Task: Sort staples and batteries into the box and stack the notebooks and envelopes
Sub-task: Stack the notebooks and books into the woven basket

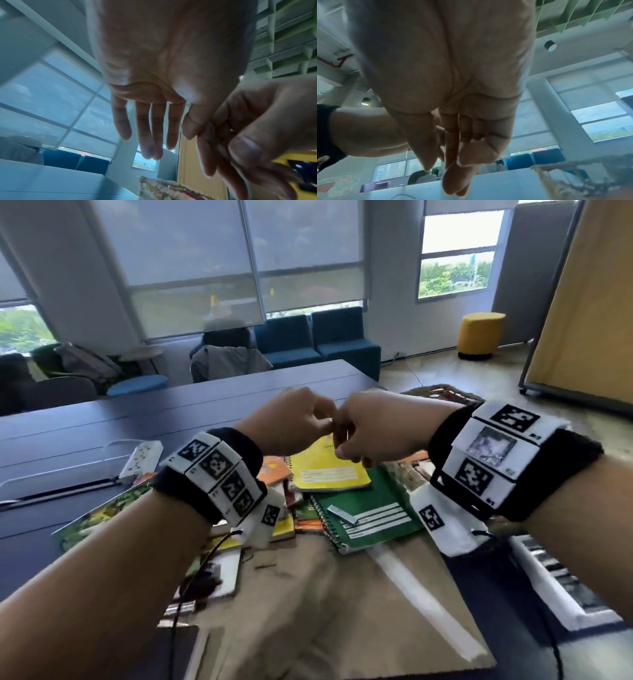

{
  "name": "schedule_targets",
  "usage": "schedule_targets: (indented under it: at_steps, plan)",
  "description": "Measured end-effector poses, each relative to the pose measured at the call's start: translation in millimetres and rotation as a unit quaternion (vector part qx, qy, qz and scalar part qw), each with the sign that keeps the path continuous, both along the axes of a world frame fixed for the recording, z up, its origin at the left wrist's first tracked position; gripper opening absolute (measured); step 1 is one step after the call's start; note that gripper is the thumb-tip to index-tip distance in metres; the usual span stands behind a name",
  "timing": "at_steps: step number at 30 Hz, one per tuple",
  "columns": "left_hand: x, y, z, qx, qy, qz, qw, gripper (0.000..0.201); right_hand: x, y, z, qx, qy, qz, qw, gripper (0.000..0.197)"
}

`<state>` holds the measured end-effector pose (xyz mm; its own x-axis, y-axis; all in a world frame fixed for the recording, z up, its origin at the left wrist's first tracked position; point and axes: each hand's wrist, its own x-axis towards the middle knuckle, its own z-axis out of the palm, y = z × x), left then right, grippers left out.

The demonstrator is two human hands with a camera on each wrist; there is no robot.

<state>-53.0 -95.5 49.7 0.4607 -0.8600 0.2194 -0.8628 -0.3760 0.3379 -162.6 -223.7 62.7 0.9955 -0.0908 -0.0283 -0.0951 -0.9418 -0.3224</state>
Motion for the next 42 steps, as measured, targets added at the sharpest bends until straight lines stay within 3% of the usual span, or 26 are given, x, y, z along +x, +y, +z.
schedule_targets:
  at_steps: [5, 8, 11, 17, 31, 34, 38, 42]
  plan:
    - [8.8, 58.4, -23.4, 0.038, 0.015, 0.075, 0.996, 0.019, 18.9, 33.1, -29.2, -0.027, 0.083, 0.023, 0.996, 0.017]
    - [12.3, 79.2, -40.3, 0.082, 0.09, 0.099, 0.988, 0.026, 28.8, 34.9, -53.1, -0.051, 0.152, 0.012, 0.987, 0.022]
    - [6.9, 81.6, -58.3, 0.117, 0.14, 0.075, 0.98, 0.029, 33.7, 33.2, -70.6, -0.112, 0.187, -0.005, 0.976, 0.022]
    - [2.4, 68.1, -76.3, 0.195, 0.066, 0.094, 0.974, 0.043, 38.5, 34.2, -100.8, -0.204, 0.194, -0.011, 0.959, 0.04]
    - [-7.2, 50.7, -81.8, 0.25, 0.053, 0.123, 0.959, 0.04, 15.0, 33.8, -107.8, -0.069, 0.11, -0.054, 0.99, 0.029]
    - [-8.4, 46.5, -83.8, 0.208, 0.005, 0.132, 0.969, 0.032, -4.9, 34.5, -95.6, -0.041, 0.071, -0.056, 0.995, 0.028]
    - [-22.5, 26.3, -78.3, 0.057, -0.046, 0.134, 0.988, 0.032, -34.4, 30.5, -73.8, -0.04, 0.031, -0.046, 0.998, 0.031]
    - [-47.2, -10.4, -64.7, -0.064, -0.019, 0.039, 0.997, 0.023, -68.2, 15.2, -53.2, -0.031, -0.014, -0.068, 0.997, 0.01]
